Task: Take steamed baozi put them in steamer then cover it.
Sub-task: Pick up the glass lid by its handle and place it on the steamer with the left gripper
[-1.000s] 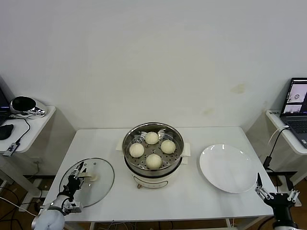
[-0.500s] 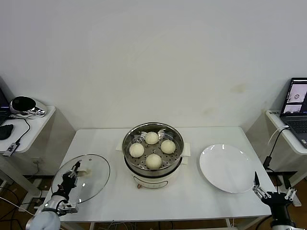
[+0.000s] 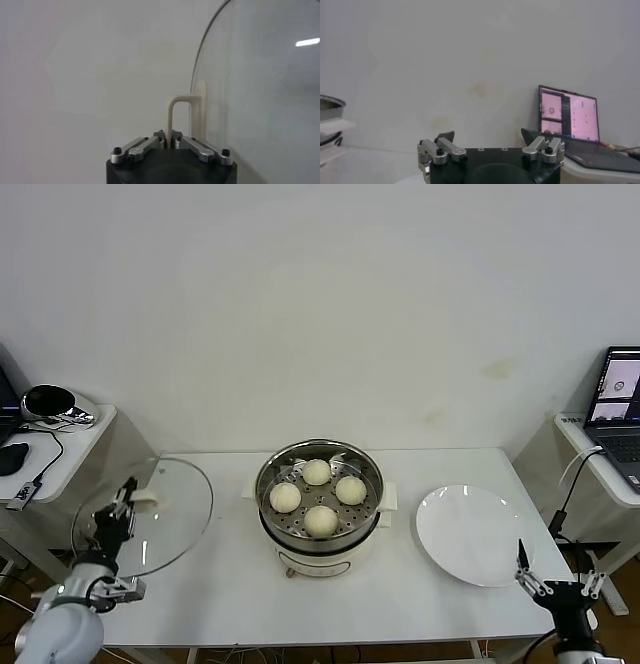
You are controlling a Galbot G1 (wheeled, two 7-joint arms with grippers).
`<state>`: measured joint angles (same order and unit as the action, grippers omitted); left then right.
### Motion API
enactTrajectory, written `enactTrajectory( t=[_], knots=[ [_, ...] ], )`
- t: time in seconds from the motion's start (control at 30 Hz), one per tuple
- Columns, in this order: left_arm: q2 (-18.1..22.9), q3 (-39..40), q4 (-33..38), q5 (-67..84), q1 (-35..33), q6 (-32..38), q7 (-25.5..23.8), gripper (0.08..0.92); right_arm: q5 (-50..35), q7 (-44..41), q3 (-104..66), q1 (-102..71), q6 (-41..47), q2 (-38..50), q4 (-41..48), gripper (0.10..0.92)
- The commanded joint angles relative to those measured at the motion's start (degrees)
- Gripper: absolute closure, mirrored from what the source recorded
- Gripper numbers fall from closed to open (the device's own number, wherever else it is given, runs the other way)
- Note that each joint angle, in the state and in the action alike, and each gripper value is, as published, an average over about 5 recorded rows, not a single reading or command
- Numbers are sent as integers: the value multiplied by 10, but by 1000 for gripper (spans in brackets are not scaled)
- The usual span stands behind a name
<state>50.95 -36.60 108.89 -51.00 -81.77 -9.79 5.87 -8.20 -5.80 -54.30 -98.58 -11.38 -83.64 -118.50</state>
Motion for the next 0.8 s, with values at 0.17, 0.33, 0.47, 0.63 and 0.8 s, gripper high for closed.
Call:
enactTrajectory(
  t=[0.17, 0.33, 0.47, 0.63, 0.8],
  knots=[
    [-16, 255, 128, -11, 178, -193, -68, 860, 88, 15, 29, 10, -28, -29, 6, 203],
    [52, 359, 102, -83, 269, -231, -125, 860, 130, 39, 42, 23, -26, -44, 13, 203],
    [112, 425, 75, -154, 325, -258, -185, 860, 141, 49, 42, 28, -27, -43, 25, 203],
    [170, 478, 31, -207, 364, -279, -229, 860, 142, 51, 45, 34, -28, -39, 35, 203],
    [191, 497, -8, -223, 388, -287, -252, 860, 145, 51, 56, 37, -29, -42, 40, 203]
  ],
)
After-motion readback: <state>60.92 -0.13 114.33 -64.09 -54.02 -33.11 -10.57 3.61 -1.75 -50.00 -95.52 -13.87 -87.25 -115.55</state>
